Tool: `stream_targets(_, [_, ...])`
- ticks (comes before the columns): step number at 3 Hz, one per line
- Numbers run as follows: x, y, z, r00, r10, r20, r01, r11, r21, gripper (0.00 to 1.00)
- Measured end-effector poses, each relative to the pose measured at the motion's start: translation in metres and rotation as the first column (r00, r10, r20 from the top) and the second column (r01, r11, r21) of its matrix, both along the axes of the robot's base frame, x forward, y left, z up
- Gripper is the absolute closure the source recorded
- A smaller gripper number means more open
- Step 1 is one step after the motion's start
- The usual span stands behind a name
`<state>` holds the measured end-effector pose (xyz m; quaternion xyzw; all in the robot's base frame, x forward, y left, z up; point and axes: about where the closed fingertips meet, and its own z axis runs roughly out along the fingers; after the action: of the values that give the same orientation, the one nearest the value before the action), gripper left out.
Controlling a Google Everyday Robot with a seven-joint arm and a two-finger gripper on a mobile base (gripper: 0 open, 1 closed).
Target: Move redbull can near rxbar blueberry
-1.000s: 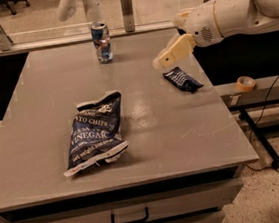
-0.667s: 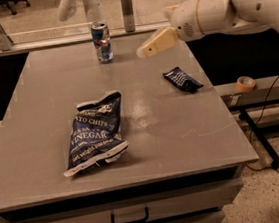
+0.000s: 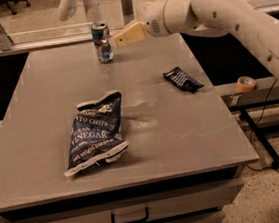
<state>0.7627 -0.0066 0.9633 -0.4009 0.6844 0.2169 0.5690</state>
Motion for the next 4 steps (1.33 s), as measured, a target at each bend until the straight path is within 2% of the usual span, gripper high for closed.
stream_targets(1, [0.021,0.036,-0.013,0.9983,0.058,-0.003,-0.058,0.998,0.03,0.0])
stream_targets(2, [0.042,0.057,-0.029,0.9925,0.122,0.006,-0.122,0.992,0.042,0.0])
stream_targets(3, [0.06,0.069,-0.038,0.9841,0.175,0.03,-0.176,0.983,0.057,0.18])
stream_targets(4, [0.066,0.079,-0.04,0.9707,0.232,0.063,-0.236,0.97,0.061,0.41])
